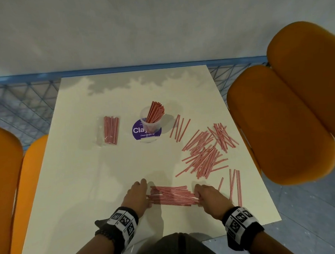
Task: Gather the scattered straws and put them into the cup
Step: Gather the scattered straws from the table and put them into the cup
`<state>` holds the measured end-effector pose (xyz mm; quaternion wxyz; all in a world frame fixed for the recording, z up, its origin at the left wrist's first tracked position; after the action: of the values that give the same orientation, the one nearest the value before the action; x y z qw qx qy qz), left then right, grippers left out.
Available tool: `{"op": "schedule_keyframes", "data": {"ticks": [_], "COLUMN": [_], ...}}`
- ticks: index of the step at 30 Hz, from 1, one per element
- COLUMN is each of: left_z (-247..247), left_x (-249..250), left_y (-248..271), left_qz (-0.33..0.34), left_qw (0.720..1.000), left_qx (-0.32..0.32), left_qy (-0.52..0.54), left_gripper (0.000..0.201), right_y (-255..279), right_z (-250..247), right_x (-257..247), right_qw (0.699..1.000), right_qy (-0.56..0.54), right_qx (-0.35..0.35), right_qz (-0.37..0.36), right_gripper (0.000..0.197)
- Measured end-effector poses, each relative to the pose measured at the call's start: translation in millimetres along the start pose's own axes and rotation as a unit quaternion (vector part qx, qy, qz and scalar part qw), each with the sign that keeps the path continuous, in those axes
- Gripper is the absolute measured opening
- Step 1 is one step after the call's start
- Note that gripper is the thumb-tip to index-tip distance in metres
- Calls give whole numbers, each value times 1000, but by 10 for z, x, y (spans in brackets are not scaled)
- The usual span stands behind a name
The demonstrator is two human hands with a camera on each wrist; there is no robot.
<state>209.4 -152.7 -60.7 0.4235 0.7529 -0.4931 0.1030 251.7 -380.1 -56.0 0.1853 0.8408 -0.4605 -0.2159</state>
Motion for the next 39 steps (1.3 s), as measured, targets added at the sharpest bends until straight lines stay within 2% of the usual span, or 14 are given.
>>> {"op": "schedule_keyframes", "data": {"ticks": [2, 5, 8, 11, 15, 16, 18, 20, 21, 24, 26, 31, 34, 39], "left_z": [42, 57, 48, 92, 109, 86, 107, 229, 291, 359, 394, 519, 574, 611], "left_x": [57, 26, -29, 42, 98, 128, 262, 448, 521, 618, 593, 512, 511, 497], "left_y": [-10, -14, -21, -37, -30, -19, -8, 2, 0, -27, -22, 51, 83, 145], "left_qz": [5, -1, -12, -3, 11, 25, 84, 145, 162, 176, 169, 162, 165, 151], "left_qw": [1000, 1000, 1000, 1000, 1000, 1000, 993, 977, 970, 959, 955, 943, 936, 937], "left_qx": [-7, -9, 1, -3, -8, 4, 15, -5, -18, -25, -38, -74, -82, -69], "left_qy": [7, 20, 4, 2, 3, -10, -83, -153, -178, -221, -240, -283, -299, -307], "left_gripper": [43, 48, 53, 42, 45, 51, 71, 82, 79, 47, 38, 34, 33, 34], "right_y": [-17, 10, 23, -40, -81, -97, -169, -262, -312, -391, -383, -315, -312, -348], "right_z": [-51, -115, -85, -61, -207, -207, -134, -97, -85, -115, -93, 89, 209, 254], "right_x": [-55, 67, 151, -63, -64, -117, -340, -554, -633, -767, -802, -925, -970, -967], "right_qw": [1000, 997, 998, 998, 991, 995, 999, 994, 994, 993, 991, 977, 968, 974], "right_qy": [-15, -53, -24, -35, -101, -78, 27, 93, 94, 82, 90, 158, 208, 199], "right_qx": [18, 47, 42, 37, 78, 67, 28, 16, 22, 49, 54, 75, 56, 37], "right_qz": [-7, 17, 48, 22, 31, 13, -38, -56, -58, -72, -78, -122, -132, -100], "right_gripper": [26, 23, 23, 25, 18, 28, 69, 84, 80, 46, 36, 36, 24, 37]}}
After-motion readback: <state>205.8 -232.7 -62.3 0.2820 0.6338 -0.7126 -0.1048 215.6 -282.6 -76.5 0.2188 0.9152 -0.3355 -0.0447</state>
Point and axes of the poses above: each hand's wrist, its own y-axis away from the middle knuckle, its own z-axis out of the palm, x = y × z, the point moved 9 cm from there along -y, towards the middle knuckle, and after that the axes turned 15 degrees about y, right-handed, at the moved point
